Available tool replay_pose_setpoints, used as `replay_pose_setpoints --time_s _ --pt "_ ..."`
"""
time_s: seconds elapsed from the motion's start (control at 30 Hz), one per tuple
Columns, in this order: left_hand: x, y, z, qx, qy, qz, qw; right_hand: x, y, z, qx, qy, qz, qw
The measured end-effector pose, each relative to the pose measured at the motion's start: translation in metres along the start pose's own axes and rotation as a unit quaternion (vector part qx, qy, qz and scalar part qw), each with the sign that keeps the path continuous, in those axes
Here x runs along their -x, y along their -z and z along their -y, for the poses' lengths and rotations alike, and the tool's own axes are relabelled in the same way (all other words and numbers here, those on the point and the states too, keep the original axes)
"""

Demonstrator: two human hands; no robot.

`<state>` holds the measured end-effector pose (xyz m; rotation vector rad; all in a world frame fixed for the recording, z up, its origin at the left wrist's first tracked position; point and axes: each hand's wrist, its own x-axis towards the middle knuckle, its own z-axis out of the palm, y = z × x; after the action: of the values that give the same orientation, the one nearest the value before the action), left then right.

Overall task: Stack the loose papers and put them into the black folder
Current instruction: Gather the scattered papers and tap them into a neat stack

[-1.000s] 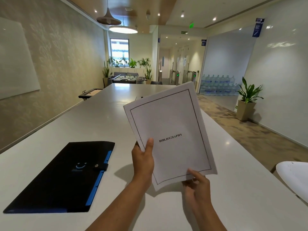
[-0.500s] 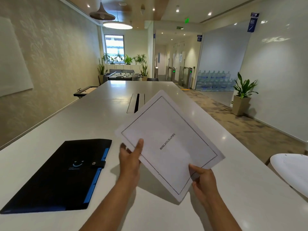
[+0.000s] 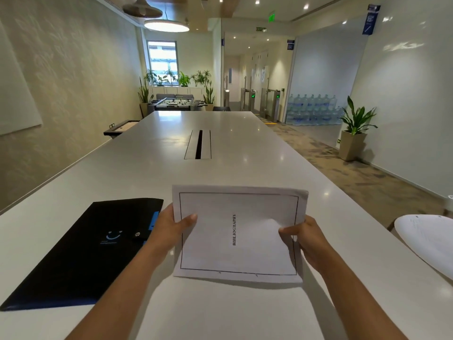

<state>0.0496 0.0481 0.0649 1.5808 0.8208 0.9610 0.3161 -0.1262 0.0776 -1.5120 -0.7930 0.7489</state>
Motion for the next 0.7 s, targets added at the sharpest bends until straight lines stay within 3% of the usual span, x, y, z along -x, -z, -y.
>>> replay_pose_setpoints --time_s 0.27,0.47,0.57,0.7 --pt "-0.007 -0.013 -0.043 -0.003 -0.15 -0.145 0.978 -0.008 -0.011 0.035 0.012 0.174 -0.086 0.981" --pt "0.011 -0.032 -0.006 -0.04 -0.109 -0.154 0.981 0.001 -0.029 -0.013 0.044 0.176 -0.127 0.975" --pt "0.012 -0.03 -0.007 -0.04 -0.135 -0.16 0.977 0.004 -0.031 -0.013 0.052 0.262 -0.173 0.948" --pt "0.001 -0.03 -0.025 -0.127 -0.233 -0.174 0.948 -0.006 -0.03 0.005 0.155 0.354 -0.208 0.899"
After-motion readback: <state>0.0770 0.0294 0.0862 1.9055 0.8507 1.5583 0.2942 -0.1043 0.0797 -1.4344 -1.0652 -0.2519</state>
